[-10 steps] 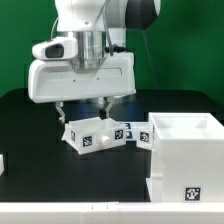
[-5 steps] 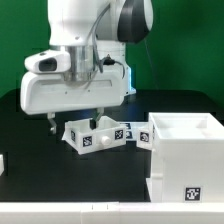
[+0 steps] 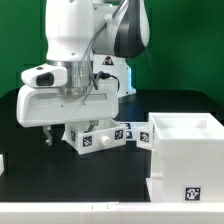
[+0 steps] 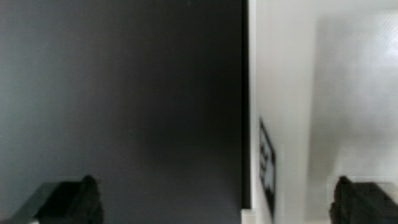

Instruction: Assemble drawer

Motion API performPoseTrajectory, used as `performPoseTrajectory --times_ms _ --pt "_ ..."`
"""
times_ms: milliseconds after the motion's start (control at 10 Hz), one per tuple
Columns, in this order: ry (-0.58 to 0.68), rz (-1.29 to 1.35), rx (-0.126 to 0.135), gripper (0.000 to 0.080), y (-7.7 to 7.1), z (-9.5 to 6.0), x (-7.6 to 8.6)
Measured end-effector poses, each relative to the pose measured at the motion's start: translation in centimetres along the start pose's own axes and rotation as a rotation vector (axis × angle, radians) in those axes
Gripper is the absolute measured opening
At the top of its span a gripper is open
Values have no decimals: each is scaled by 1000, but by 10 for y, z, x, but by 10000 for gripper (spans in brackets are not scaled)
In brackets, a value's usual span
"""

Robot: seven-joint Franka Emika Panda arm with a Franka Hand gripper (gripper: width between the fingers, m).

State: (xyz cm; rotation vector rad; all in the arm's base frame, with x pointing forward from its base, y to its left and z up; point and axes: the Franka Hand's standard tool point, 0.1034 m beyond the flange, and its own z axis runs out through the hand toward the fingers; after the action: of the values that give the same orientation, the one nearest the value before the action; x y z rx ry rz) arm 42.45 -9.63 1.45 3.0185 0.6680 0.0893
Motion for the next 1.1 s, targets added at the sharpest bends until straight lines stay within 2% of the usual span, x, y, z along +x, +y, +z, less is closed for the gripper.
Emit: performPoseTrajectory --times_ms 100,200,300,400,500,600,900,1100 --pt "-1 0 0 536 0 0 0" --pt "-1 0 0 387 0 0 0" --pt "-1 0 0 387 0 0 0" --pt "-1 0 0 180 0 0 0" --pt "-1 0 0 180 0 0 0" --pt "0 0 0 42 0 0 0" --pt "1 3 0 42 1 -1 1" --pt "19 87 -18 42 15 -7 10"
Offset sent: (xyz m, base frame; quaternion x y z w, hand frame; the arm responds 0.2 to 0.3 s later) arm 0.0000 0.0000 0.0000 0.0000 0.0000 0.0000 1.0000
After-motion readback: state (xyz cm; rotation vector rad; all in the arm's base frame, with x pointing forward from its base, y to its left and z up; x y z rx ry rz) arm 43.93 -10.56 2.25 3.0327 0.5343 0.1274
